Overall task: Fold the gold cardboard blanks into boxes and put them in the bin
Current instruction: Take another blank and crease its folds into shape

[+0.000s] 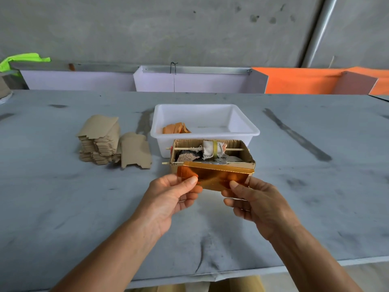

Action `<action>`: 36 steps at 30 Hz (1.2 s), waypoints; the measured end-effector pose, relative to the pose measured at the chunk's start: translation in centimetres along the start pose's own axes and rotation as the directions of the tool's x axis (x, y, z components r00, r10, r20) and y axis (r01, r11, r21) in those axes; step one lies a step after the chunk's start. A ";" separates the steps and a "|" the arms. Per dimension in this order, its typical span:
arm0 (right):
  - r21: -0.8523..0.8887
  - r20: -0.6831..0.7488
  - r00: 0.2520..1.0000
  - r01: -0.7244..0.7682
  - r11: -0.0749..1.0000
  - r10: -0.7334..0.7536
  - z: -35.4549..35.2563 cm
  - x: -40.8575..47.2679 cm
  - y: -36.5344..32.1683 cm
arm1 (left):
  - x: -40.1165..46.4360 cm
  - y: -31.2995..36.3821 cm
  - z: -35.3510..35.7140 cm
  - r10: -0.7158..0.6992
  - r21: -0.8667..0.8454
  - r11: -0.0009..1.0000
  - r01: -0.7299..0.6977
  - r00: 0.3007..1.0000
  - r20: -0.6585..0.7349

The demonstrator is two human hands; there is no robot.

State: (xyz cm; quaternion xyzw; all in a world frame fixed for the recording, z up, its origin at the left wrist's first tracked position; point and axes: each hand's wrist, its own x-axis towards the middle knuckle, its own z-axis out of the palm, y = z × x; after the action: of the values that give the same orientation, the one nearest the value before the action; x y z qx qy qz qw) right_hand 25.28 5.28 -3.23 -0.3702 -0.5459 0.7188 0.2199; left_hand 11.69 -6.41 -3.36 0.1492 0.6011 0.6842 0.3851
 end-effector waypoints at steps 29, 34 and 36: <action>0.283 -0.237 0.944 0.292 0.914 -0.228 2.9 0.9 1.3 | 0.8 -1.8 2.0 0.365 -0.116 0.901 -0.418 0.875 -0.318; 0.297 -0.230 0.949 0.278 0.913 -0.214 2.9 1.0 1.5 | 0.8 -2.0 3.1 0.303 -0.129 0.929 -0.348 0.912 -0.278; 0.341 -0.228 0.954 0.265 0.902 -0.194 3.0 1.0 1.7 | 0.9 -2.0 3.4 0.314 -0.134 0.922 -0.364 0.903 -0.292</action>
State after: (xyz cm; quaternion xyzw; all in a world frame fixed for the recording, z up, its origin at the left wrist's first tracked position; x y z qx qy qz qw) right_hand 22.51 3.64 -4.77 -0.3219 -0.4181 0.7388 0.4193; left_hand 14.09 -3.43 -4.63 0.1226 0.5455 0.8075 0.1878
